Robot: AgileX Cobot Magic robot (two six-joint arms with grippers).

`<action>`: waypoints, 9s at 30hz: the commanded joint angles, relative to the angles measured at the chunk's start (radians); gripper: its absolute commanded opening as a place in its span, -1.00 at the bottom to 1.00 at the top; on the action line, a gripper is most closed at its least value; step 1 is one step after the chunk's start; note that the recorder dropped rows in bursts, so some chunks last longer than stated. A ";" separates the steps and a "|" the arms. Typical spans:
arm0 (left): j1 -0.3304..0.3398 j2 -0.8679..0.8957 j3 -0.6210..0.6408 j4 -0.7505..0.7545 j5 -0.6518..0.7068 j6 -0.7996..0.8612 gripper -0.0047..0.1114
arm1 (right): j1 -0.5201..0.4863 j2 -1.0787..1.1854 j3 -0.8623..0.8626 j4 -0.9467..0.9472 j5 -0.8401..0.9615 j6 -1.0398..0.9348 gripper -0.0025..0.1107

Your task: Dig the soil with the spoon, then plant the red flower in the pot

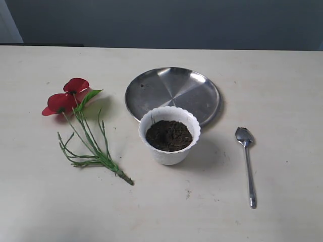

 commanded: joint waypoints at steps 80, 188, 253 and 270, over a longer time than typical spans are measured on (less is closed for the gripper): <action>0.001 -0.004 0.000 -0.005 -0.011 -0.003 -0.91 | 0.167 1.907 -0.875 -0.926 0.753 0.068 -0.97; 0.001 -0.004 0.000 -0.005 -0.011 -0.003 -0.91 | 0.821 1.706 -0.875 -2.008 1.046 -0.139 -0.97; 0.001 -0.004 0.000 -0.005 -0.011 -0.003 -0.91 | 0.369 1.928 -1.665 -0.492 0.879 -0.597 -0.24; 0.001 -0.004 0.000 -0.005 -0.011 -0.003 -0.91 | 0.689 2.299 -2.075 -0.737 1.151 -0.338 -0.09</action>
